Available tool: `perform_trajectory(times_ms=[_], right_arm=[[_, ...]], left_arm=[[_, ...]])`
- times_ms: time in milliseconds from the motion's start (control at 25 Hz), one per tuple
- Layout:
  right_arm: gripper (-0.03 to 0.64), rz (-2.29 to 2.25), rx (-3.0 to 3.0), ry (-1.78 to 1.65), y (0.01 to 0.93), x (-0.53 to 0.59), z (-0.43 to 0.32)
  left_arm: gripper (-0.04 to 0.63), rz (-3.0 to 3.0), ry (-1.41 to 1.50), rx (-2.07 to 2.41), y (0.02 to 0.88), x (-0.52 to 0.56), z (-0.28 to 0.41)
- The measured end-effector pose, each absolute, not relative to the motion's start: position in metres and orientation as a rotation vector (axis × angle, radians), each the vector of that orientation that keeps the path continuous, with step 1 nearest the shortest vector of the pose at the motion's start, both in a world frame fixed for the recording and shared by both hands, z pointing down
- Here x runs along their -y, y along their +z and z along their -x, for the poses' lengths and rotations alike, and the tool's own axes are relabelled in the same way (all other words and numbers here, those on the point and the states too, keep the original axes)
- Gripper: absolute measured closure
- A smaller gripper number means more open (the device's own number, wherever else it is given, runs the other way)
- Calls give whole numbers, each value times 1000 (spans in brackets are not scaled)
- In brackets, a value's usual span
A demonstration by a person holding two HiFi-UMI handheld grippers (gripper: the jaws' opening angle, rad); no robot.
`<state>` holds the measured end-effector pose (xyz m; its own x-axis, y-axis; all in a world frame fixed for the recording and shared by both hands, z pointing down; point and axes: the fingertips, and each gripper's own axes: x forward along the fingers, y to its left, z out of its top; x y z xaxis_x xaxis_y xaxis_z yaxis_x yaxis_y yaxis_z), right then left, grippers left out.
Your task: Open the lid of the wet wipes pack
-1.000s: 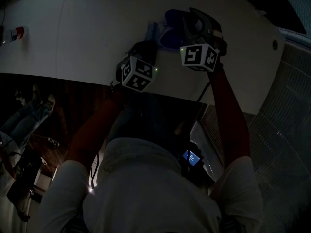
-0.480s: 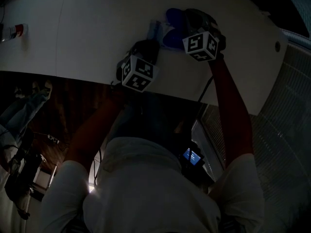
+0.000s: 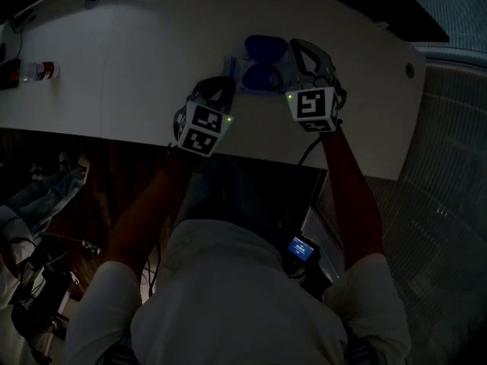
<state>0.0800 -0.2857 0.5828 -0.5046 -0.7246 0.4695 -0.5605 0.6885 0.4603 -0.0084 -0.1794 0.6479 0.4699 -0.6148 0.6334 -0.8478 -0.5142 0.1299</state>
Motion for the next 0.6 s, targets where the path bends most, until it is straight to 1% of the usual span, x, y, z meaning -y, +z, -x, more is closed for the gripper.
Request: perform_trajectory(times_ms=[200, 360, 440, 520, 600], right_arm=[[615, -1093, 2364, -260, 506, 219, -78], [615, -1196, 2467, -83, 465, 160, -72], [615, -1206, 2502, -92, 437, 135, -63], [615, -1214, 2552, -107, 408, 111, -53], [615, -1265, 2627, -45, 380, 93, -46]], left_arm=[[592, -2387, 608, 1262, 564, 174, 4], [592, -2458, 494, 1276, 501, 153, 2], [592, -2498, 439, 1285, 472, 141, 0], [592, -2512, 409, 1293, 453, 126, 0], [592, -2501, 392, 1297, 443, 110, 1]])
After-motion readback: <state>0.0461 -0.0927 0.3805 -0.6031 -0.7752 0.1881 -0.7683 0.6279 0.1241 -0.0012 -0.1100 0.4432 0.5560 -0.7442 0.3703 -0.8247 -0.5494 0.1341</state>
